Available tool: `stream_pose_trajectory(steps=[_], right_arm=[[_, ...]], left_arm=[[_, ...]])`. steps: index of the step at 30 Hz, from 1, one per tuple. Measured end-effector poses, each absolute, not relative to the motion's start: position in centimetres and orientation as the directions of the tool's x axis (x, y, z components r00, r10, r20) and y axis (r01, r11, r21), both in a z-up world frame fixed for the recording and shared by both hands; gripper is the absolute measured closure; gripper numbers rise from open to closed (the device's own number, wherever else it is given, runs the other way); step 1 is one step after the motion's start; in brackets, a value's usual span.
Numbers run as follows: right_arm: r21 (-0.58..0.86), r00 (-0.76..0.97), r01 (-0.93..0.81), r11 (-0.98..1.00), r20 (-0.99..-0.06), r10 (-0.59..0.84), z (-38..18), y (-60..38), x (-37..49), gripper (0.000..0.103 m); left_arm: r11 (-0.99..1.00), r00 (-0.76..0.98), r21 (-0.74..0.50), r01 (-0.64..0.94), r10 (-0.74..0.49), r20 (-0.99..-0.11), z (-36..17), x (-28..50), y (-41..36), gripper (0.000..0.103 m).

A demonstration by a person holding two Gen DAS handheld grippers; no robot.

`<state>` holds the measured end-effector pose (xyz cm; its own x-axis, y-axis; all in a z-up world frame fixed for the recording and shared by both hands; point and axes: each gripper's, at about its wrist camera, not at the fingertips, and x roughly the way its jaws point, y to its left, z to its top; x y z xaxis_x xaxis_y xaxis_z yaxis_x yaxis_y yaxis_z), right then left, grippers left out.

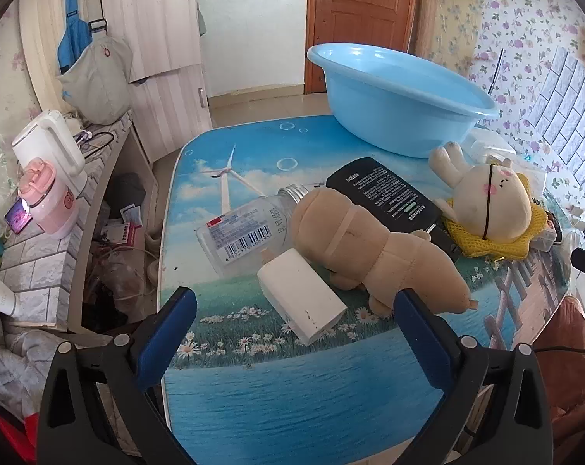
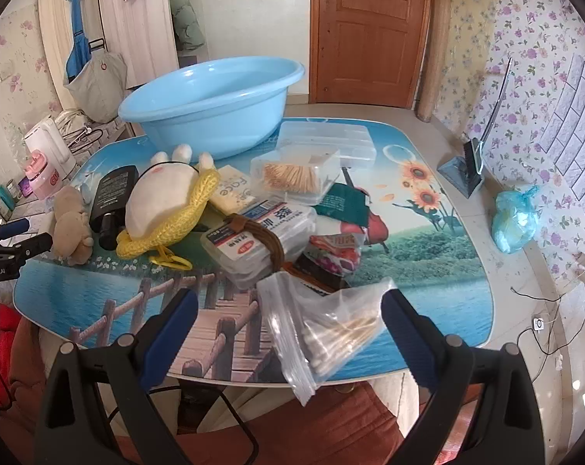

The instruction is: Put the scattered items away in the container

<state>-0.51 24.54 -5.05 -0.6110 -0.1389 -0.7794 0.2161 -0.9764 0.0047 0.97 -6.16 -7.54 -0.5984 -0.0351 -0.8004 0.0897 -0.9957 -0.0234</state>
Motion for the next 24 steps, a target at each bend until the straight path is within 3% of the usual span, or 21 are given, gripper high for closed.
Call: stream_pose_trajectory(steps=[8, 10, 12, 19, 24], right_arm=[[-0.004, -0.612, 0.197, -0.980, -0.782, -0.120, -5.4, 25.5, 0.2, 0.006], [-0.010, -0.609, 0.187, -0.982, -0.786, -0.108, -5.6, 25.8, 0.1, 0.006], [-0.012, -0.609, 0.170, -0.985, -0.788, -0.095, -5.7, 26.2, 0.0, 0.006], [-0.003, -0.614, 0.133, -0.991, -0.785, -0.080, -6.1, 27.2, -0.7, 0.006], [0.007, -0.611, 0.129, -0.992, -0.787, -0.085, -6.8, 27.1, -1.4, 0.006]], left_arm=[[-0.996, -0.599, -0.033, 0.087, -0.026, -0.801, -7.9, 0.4, -6.1, 0.007], [-0.996, -0.601, -0.035, 0.085, -0.023, -0.799, -7.8, 0.4, -6.1, 0.014], [-0.996, -0.598, -0.027, 0.085, -0.029, -0.801, -7.9, 0.3, -6.2, 0.028], [-0.996, -0.579, -0.035, 0.083, -0.020, -0.815, -8.5, 0.5, -6.8, 0.036], [-0.996, -0.568, -0.069, 0.053, 0.027, -0.823, -8.8, 0.2, -6.6, 0.060]])
